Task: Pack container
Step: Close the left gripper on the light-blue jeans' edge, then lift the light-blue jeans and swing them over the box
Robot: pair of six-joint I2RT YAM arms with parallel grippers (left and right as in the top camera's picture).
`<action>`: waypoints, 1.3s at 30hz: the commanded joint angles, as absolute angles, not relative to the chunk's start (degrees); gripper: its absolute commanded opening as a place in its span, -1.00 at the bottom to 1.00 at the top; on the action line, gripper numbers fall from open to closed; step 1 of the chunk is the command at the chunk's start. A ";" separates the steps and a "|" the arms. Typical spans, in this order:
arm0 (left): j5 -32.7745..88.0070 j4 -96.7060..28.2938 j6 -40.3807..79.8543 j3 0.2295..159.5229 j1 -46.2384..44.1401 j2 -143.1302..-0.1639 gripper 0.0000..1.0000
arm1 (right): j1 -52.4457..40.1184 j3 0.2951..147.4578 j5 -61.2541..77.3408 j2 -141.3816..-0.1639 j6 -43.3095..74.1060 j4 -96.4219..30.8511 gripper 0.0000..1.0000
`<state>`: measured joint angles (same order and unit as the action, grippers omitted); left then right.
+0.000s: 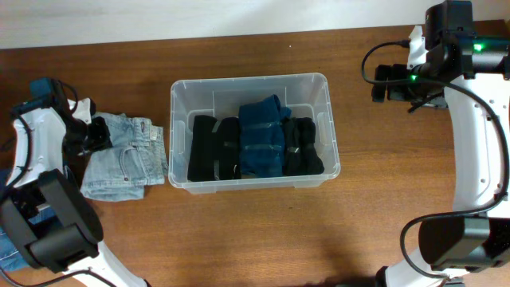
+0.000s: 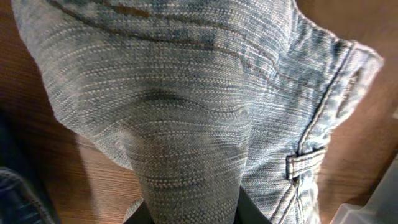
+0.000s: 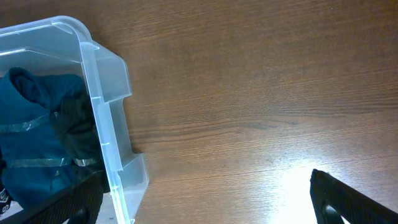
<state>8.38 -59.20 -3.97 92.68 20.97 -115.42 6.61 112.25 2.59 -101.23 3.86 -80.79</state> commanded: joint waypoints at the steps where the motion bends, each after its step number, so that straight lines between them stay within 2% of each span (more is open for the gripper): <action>1: 6.90 -61.69 0.19 98.48 20.78 -115.33 -0.99 | 6.83 112.62 2.33 -100.71 3.88 -80.75 0.97; 5: 3.16 -66.83 2.22 105.10 20.78 -114.93 -0.99 | 6.83 112.62 2.33 -100.71 3.88 -80.77 0.97; 14: 3.42 -71.92 4.78 114.28 20.58 -110.96 -0.99 | 6.83 112.62 2.33 -100.71 3.88 -80.77 0.97; 24: 13.26 -71.05 6.50 116.05 15.07 -103.04 -0.99 | 6.83 112.62 2.33 -100.71 3.88 -80.77 0.97; 30: 15.57 -70.76 9.87 117.43 7.79 -99.20 -0.99 | 6.83 112.62 2.33 -100.71 3.88 -80.77 0.97; 35: 15.68 -69.14 12.27 117.43 -2.48 -98.48 -0.99 | 6.83 112.60 2.33 -100.71 3.88 -80.77 0.97; 39: 15.70 -66.26 18.61 117.43 -9.72 -98.65 -0.99 | 6.83 112.62 2.33 -100.71 3.88 -80.77 0.97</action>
<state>13.58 -68.77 12.34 115.33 -5.50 -100.62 6.61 112.25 2.59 -101.23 3.88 -80.79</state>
